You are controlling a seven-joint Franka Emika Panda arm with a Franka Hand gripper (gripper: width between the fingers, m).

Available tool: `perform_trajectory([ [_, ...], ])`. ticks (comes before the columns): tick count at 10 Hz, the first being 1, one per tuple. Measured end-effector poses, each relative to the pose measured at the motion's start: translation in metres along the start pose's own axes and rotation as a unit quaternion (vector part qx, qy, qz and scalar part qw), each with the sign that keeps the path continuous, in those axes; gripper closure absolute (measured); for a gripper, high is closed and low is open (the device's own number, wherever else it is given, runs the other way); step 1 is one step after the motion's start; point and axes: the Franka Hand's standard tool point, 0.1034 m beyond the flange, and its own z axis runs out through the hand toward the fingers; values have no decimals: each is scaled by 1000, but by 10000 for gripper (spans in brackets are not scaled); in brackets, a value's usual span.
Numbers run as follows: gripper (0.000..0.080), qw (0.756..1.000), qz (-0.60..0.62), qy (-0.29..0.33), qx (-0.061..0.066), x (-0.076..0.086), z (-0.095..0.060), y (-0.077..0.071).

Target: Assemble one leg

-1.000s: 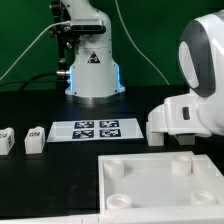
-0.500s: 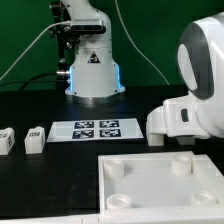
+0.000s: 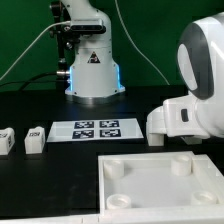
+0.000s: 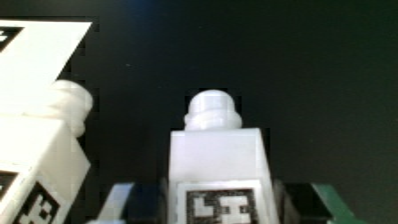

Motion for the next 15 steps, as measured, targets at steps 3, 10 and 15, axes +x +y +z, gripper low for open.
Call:
perform_trajectory([
  [3, 512, 1000, 0, 0, 0, 0, 0, 0],
  [10, 511, 1000, -1, 18, 1, -4, -12, -1],
  [15, 511, 984, -30, 176, 14, -55, -97, 25],
])
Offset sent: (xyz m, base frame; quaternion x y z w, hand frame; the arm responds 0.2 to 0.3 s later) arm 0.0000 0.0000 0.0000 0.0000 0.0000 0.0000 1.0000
